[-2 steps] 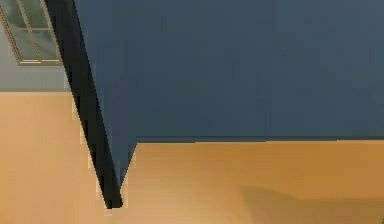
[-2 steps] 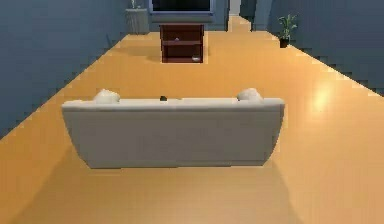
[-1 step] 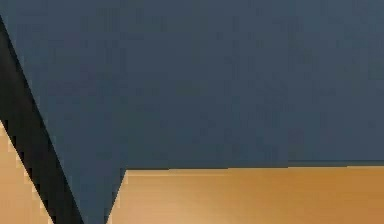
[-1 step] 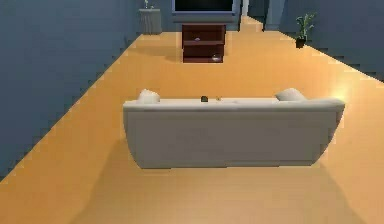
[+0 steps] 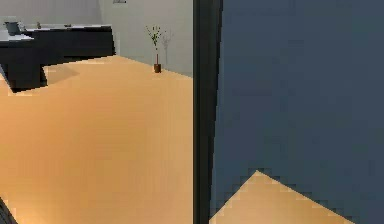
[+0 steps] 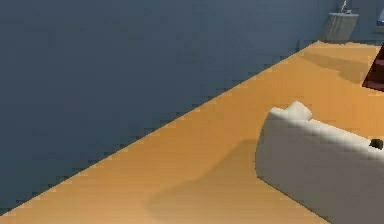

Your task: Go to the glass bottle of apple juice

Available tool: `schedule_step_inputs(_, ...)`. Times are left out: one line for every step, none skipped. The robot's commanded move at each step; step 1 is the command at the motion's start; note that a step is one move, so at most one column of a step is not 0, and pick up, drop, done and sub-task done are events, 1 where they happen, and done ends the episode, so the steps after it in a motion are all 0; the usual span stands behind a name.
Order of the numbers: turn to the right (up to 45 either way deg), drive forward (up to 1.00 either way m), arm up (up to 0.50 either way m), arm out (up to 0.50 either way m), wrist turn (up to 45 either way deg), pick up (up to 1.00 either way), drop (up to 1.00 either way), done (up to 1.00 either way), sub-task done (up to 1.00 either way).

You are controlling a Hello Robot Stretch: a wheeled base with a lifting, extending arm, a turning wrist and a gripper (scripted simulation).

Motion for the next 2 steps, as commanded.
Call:
schedule_step_inputs(-9.0,0.00,0.00,0.00,0.0,0.00,0.00,0.00,0.00)
schedule_step_inputs(0.0,0.10,0.00,0.00,0.0,0.00,0.00,0.00,0.00)
